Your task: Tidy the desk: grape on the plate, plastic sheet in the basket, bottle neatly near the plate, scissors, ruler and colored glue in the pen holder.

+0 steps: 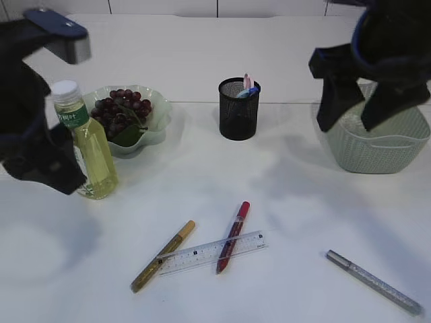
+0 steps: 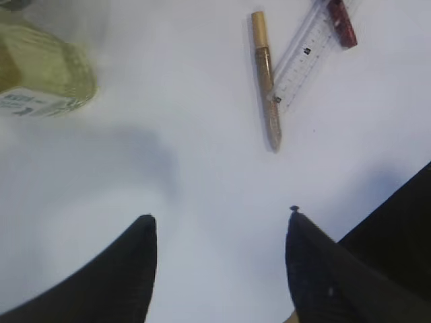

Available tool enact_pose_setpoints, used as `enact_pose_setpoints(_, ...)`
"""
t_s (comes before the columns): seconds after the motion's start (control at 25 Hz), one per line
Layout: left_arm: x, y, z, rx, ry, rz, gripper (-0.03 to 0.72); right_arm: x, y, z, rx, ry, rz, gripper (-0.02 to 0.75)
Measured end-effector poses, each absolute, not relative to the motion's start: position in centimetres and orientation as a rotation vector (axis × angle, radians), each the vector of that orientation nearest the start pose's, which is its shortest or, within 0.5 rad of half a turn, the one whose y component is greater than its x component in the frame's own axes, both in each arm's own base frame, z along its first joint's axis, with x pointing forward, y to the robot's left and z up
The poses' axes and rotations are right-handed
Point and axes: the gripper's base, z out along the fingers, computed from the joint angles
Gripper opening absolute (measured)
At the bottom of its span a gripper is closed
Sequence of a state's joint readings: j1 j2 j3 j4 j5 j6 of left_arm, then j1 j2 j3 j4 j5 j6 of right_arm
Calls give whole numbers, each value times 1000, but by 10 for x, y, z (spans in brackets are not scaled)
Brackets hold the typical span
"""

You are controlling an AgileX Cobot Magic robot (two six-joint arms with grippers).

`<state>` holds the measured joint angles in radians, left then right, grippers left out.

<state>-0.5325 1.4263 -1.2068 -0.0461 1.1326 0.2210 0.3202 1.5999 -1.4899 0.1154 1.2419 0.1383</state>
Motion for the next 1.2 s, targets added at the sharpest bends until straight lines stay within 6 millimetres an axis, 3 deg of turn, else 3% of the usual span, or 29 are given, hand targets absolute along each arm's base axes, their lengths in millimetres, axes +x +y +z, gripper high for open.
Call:
enact_pose_setpoints(0.28,247,-187,258,1280,2681,-10,447,252,95,315,-226,2935,248,492)
enact_pose_setpoints(0.44,248,-208,231,1416,2672,22,447,233,90,312,-220,2944,273,493)
enact_pose_setpoints(0.72,235,-246,203,1766,2451,26,447,227,88,315,-219,2934,280,492)
enact_pose_setpoints(0.88,239,-257,187,1805,2426,26,447,227,88,315,-219,2934,280,492)
enact_pose_setpoints(1.2,262,-285,185,1781,2425,-15,447,228,85,314,-238,2927,216,491)
